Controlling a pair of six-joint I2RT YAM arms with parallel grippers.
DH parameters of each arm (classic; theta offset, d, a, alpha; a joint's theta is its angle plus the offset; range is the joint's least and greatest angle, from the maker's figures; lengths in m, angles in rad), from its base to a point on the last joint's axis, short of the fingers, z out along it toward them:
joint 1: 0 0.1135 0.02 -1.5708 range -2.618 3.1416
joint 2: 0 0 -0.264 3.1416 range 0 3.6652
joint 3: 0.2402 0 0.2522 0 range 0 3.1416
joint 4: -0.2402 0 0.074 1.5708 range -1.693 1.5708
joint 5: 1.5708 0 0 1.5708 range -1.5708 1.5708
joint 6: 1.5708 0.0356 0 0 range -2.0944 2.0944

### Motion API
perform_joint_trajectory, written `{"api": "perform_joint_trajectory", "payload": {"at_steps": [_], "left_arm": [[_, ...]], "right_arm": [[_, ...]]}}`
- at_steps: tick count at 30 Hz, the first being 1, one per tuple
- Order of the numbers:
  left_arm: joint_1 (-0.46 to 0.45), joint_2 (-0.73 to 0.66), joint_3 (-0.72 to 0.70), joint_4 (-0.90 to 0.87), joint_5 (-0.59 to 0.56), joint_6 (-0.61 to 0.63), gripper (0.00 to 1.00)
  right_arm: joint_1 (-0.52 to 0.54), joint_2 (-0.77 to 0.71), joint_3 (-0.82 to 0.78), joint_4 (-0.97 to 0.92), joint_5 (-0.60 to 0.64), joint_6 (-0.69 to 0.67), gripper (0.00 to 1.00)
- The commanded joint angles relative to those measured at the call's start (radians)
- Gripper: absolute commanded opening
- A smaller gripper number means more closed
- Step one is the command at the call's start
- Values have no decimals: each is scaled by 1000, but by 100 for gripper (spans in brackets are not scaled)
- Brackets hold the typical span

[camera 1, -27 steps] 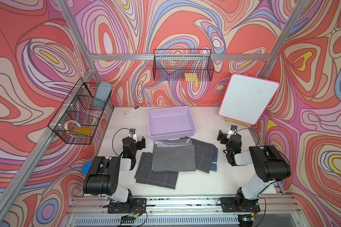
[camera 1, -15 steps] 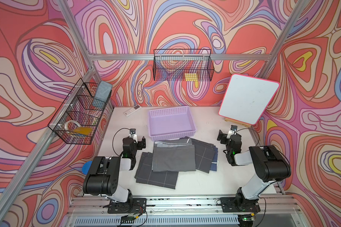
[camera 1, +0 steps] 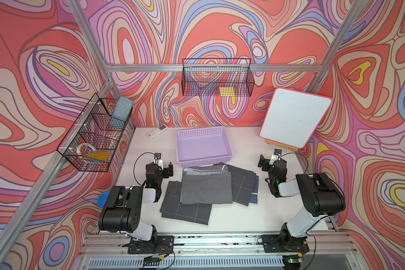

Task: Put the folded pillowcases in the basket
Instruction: Pick up the pillowcase at the center of the board.

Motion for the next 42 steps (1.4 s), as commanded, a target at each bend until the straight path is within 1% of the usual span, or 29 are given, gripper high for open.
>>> {"api": "perform_joint_trajectory", "payload": {"at_steps": [1,13,15,16,17,18,19,21,23,24,26,27,28,30,32,34,37,40,42], "left_arm": [[3,0,1,12,7,10,99],[3,2,4,5,5,9,99],[2,0,7,-1,-28,-5,99],[3,-5,4,2,-38,-8,99],[3,-15,1,-2,-43,-13,99],[1,-37,-4,-9,-59,-16,99],[-1,-67,-6,-32,-83,-21,99],[-7,-140,1,-106,-115,-24,99],[-8,-213,27,-214,-111,-26,99],[-8,-254,52,-295,-102,-46,99],[-8,-311,108,-436,-108,-142,99],[-8,-338,130,-518,-97,-180,99],[-8,-354,184,-574,-76,-201,99],[-7,-397,223,-688,-15,-249,99],[-6,-453,231,-748,42,-294,99],[-6,-518,220,-788,87,-355,99],[-6,-612,213,-864,137,-476,99],[-6,-669,182,-866,247,-556,99],[-6,-698,162,-897,257,-627,99]], "right_arm": [[-2,0,8,8,11,5,98],[-2,0,9,6,11,6,98],[-2,-2,6,10,12,4,98],[-2,-14,10,-3,37,12,98],[-2,-34,18,-46,41,27,98],[-3,-45,19,-58,21,19,98],[1,-55,22,-59,27,3,98],[2,-114,53,-174,35,5,98],[2,-199,96,-311,45,18,98],[2,-242,113,-365,47,41,98],[2,-321,159,-505,26,116,98],[2,-358,194,-607,11,164,98],[1,-388,228,-701,-2,207,98],[2,-450,299,-893,-40,290,98],[2,-505,337,-1006,-116,312,98],[2,-566,346,-1075,-174,360,98],[2,-644,360,-1158,-303,400,98],[2,-684,369,-1214,-429,425,98],[2,-689,369,-1237,-533,426,98]]}}
